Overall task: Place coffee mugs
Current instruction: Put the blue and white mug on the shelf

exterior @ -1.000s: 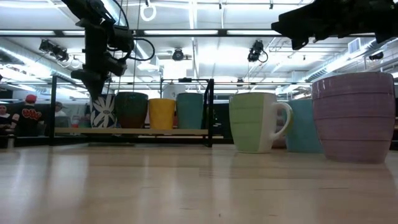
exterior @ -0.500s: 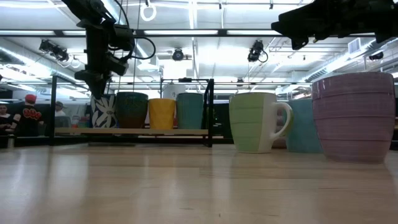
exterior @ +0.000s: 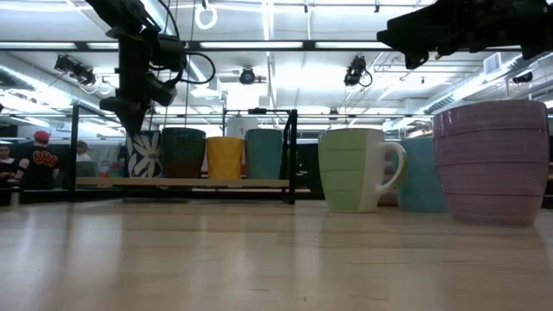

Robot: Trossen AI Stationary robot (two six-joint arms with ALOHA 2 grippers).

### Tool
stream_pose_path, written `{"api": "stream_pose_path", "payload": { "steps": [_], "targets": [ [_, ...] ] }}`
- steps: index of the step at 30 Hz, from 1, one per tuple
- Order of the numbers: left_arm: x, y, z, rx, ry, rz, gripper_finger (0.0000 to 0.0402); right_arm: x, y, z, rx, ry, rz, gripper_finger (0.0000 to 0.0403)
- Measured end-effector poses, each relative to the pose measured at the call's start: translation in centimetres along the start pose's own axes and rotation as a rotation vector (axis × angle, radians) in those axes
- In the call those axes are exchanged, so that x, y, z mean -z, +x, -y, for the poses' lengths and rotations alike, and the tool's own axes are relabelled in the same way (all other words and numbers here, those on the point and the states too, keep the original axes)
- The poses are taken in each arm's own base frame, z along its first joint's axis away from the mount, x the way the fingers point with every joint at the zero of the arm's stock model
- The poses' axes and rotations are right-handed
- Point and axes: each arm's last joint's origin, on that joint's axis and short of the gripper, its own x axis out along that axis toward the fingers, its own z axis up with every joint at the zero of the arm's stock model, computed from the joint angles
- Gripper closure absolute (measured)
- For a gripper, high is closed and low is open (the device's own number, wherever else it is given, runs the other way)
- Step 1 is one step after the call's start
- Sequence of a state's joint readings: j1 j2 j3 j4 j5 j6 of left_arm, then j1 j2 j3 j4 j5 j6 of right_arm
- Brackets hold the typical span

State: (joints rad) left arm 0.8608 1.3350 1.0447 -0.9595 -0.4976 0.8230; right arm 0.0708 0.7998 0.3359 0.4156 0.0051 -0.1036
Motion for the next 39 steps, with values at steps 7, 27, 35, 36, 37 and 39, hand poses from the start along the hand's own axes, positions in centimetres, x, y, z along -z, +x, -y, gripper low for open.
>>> {"api": "stream_pose_path", "payload": {
  "steps": [7,27,35,36,37,39],
  "targets": [
    [0.04,0.00,0.01,-0.002,0.003,-0.007,0.0276,0.00,0.00,0.00,0.000,0.000,0.000,0.0245],
    [0.16,-0.01,0.14,0.011,0.093,-0.019,0.0323,0.00,0.00,0.00,0.000,0.000,0.000,0.0245],
    [0.30,-0.03,0.11,-0.013,0.122,-0.056,0.0331,0.00,0.00,0.00,0.000,0.000,0.000,0.0245],
    [0.33,-0.03,0.13,-0.012,0.124,-0.060,0.0331,0.00,0.00,0.00,0.000,0.000,0.000,0.0245],
    [0.36,-0.03,0.15,-0.010,0.127,-0.064,0.0331,0.00,0.00,0.00,0.000,0.000,0.000,0.0245],
    [0.40,-0.03,0.18,-0.008,0.130,-0.068,0.0331,0.00,0.00,0.00,0.000,0.000,0.000,0.0245]
  ]
}}
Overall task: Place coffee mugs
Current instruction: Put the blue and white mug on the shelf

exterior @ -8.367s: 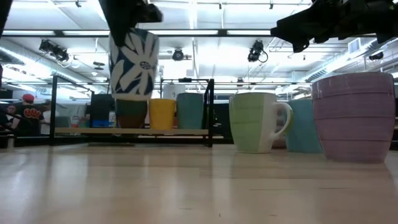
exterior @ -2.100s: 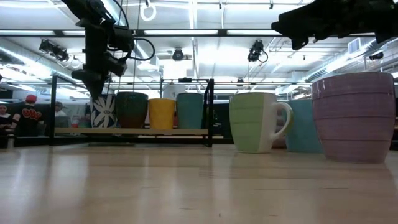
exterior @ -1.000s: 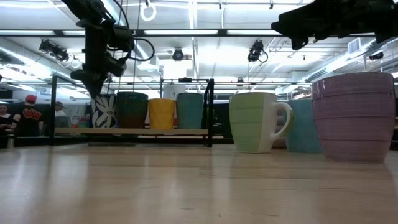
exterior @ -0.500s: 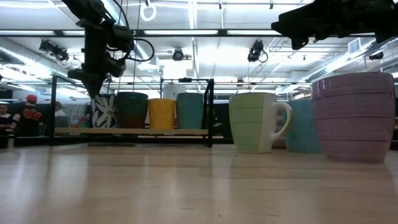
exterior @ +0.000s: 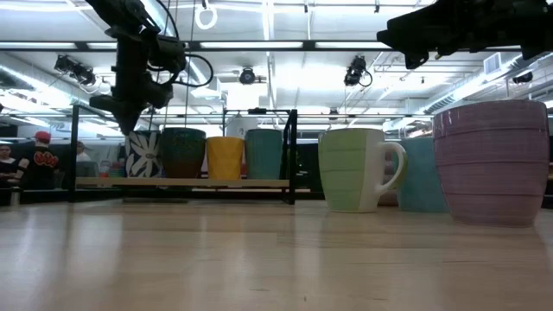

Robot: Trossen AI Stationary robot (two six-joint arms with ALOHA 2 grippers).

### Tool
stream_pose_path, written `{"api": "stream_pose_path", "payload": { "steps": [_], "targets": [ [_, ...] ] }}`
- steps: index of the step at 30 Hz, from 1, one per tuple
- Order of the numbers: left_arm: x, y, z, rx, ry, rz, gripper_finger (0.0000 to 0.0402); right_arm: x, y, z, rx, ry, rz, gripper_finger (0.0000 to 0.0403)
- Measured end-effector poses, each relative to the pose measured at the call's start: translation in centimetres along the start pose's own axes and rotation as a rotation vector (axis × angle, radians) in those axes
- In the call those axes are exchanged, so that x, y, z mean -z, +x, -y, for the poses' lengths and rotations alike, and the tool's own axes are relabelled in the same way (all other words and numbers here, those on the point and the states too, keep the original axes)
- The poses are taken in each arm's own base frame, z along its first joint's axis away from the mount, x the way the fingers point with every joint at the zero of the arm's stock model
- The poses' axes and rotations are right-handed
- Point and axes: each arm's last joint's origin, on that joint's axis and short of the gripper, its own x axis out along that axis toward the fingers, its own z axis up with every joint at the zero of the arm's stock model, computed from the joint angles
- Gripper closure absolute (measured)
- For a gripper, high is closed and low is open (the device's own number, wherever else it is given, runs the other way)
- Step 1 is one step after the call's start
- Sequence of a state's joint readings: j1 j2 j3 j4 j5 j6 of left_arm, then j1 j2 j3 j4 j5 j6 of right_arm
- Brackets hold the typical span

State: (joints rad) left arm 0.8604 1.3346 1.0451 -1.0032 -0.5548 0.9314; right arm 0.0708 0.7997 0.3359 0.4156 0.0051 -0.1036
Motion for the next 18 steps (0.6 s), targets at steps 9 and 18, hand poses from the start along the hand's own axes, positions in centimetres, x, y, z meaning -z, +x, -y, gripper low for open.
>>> {"api": "stream_pose_path", "payload": {
  "steps": [9,18],
  "targets": [
    [0.09,0.00,-0.01,-0.012,0.002,-0.024,0.0332,0.00,0.00,0.00,0.000,0.000,0.000,0.0245],
    [0.10,0.00,-0.02,-0.014,-0.006,-0.026,0.0330,0.00,0.00,0.00,0.000,0.000,0.000,0.0245]
  ]
}}
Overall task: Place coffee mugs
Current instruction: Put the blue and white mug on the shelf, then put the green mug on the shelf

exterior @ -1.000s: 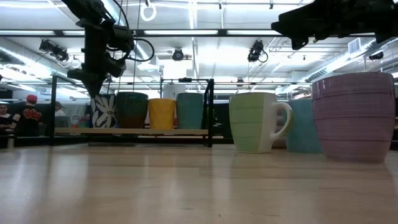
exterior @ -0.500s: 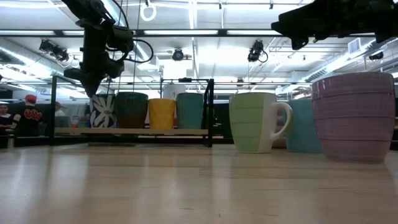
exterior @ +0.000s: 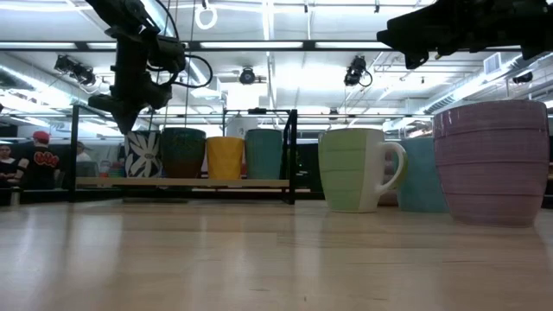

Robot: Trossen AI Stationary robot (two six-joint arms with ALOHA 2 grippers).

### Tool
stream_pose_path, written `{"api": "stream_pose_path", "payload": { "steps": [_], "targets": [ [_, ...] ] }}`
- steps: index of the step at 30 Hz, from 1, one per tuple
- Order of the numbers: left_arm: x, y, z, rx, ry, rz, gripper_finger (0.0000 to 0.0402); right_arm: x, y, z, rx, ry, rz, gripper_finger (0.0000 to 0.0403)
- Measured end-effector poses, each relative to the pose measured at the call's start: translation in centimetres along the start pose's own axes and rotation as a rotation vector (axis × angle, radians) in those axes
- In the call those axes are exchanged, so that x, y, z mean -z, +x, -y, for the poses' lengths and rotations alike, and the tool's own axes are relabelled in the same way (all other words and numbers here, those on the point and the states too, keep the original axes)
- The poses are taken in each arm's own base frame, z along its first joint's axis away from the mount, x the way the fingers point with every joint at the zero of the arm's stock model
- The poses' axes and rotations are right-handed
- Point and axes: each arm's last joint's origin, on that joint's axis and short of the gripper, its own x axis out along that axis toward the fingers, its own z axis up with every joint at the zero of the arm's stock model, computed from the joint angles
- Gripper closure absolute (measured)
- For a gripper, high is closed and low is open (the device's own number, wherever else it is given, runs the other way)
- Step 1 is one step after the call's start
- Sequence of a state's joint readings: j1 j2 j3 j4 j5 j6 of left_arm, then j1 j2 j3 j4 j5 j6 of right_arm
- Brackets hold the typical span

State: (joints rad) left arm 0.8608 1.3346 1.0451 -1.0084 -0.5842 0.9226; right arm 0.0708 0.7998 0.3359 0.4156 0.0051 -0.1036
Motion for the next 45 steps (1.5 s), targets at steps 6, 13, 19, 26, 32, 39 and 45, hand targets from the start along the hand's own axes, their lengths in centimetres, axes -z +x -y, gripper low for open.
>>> {"api": "stream_pose_path", "payload": {
  "steps": [6,13,19,26,32,39,45],
  "targets": [
    [0.0,0.0,0.0,0.000,-0.002,0.001,0.0308,0.0,0.0,0.0,0.000,0.000,0.000,0.0245],
    [0.0,0.0,0.0,-0.001,-0.009,0.001,0.0280,0.0,0.0,0.0,0.000,0.000,0.000,0.0245],
    [-0.4,-0.9,0.5,-0.030,0.007,0.022,0.0278,0.0,0.0,0.0,0.000,0.000,0.000,0.0245],
    [0.3,-2.8,1.1,-0.092,0.015,0.038,0.0278,0.0,0.0,0.0,0.000,0.000,0.000,0.0245],
    [0.1,-5.1,2.4,-0.137,-0.048,0.134,0.0278,0.0,0.0,0.0,0.000,0.000,0.000,0.0245],
    [-2.2,-8.1,5.1,0.048,-0.123,0.489,0.0278,0.1,0.0,0.0,0.000,0.012,-0.012,0.0245],
    [-4.9,-11.0,6.2,0.250,-0.341,0.839,0.0278,0.3,0.1,0.1,0.053,0.008,-0.032,0.0245]
  ]
}}
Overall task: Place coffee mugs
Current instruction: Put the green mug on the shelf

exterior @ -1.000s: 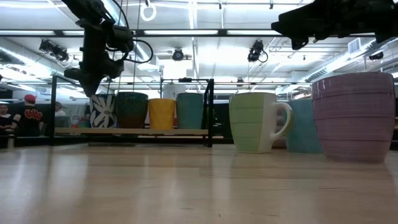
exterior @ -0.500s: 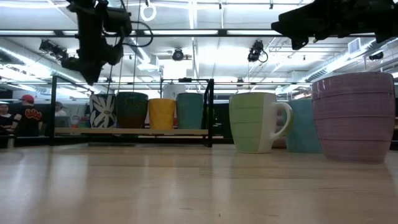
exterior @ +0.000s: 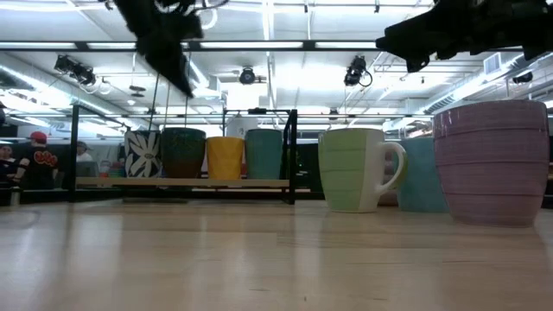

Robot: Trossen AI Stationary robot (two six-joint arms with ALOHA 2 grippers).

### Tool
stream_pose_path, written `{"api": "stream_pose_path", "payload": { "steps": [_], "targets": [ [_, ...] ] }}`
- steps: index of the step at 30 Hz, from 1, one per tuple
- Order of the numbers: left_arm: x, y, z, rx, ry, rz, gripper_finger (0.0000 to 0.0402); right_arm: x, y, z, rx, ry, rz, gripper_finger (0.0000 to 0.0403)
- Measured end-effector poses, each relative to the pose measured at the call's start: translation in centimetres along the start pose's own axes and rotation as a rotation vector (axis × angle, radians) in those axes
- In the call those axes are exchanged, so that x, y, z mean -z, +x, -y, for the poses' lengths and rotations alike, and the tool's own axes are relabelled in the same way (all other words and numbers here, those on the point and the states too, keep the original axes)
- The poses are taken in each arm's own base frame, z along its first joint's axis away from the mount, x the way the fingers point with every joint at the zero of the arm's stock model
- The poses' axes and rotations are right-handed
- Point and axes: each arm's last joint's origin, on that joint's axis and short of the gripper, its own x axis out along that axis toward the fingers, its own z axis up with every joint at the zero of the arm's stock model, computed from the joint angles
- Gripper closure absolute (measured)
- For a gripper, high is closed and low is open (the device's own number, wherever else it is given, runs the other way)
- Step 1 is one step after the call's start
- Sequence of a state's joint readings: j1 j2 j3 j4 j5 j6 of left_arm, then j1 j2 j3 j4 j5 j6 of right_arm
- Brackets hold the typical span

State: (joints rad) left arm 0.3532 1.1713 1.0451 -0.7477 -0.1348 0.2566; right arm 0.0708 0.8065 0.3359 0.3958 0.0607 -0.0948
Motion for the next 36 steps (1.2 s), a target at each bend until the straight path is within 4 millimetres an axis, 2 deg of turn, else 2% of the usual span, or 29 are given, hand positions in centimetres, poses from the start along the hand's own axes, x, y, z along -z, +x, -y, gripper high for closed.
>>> {"api": "stream_pose_path", "payload": {
  "steps": [4,7,12,18,26,33,36],
  "targets": [
    [-1.7,-0.3,1.2,0.059,-0.095,0.156,0.0278,0.3,0.7,0.1,0.069,0.050,-0.051,0.0245],
    [-2.4,-0.4,1.7,0.070,-0.102,0.226,0.0278,0.4,1.5,0.2,0.107,0.092,-0.180,0.0245],
    [-3.4,0.4,2.6,0.090,-0.081,0.271,0.0278,-0.7,3.4,0.3,0.125,0.104,-0.391,0.0245],
    [-3.6,2.0,3.3,0.106,-0.100,0.219,0.0278,-1.9,5.7,-0.2,0.054,0.076,-0.559,0.0245],
    [-3.2,2.3,3.6,0.119,-0.135,0.168,0.0278,-2.7,8.5,-1.5,-0.002,0.037,-0.794,0.0245],
    [-2.9,2.1,4.3,0.142,-0.135,0.131,0.0278,-2.8,9.4,-2.4,-0.011,-0.052,-1.021,0.0245],
    [-2.9,2.1,4.6,0.152,-0.154,0.127,0.0278,-2.2,9.5,-2.9,0.000,-0.102,-1.127,0.0245]
  ]
}}
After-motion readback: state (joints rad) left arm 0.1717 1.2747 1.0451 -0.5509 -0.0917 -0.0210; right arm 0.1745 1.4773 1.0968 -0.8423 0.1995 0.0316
